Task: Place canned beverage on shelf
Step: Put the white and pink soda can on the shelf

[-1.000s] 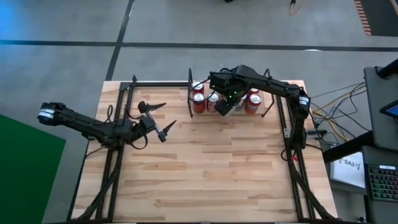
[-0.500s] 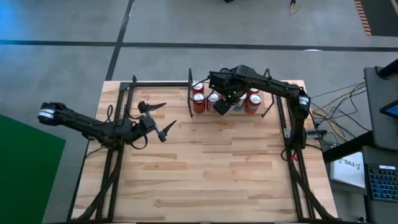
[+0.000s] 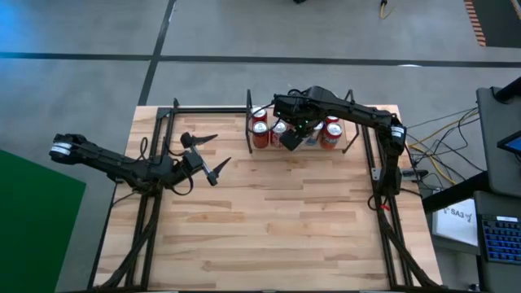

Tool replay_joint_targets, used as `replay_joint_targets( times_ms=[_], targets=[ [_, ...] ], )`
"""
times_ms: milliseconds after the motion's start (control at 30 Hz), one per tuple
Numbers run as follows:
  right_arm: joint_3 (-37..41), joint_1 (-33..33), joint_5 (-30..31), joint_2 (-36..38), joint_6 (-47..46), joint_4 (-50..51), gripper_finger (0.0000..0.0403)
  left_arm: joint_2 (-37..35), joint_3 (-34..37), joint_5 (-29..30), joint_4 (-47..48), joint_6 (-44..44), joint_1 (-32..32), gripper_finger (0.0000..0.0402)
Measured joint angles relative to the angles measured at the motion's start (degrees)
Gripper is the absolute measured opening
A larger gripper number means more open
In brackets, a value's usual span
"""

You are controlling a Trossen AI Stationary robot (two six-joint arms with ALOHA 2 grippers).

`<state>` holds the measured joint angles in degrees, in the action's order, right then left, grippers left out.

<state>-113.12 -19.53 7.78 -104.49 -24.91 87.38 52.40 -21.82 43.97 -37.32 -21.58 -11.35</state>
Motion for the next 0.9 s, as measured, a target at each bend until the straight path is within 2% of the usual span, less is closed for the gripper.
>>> replay_joint_targets(
  times_ms=[900],
  targets=[
    [2.6, 0.0, 1.4, 0.0, 0.4, -1.2, 0.0249, 0.0, 0.0, 0.0, 0.0, 0.0, 0.0, 0.0389]
  ],
)
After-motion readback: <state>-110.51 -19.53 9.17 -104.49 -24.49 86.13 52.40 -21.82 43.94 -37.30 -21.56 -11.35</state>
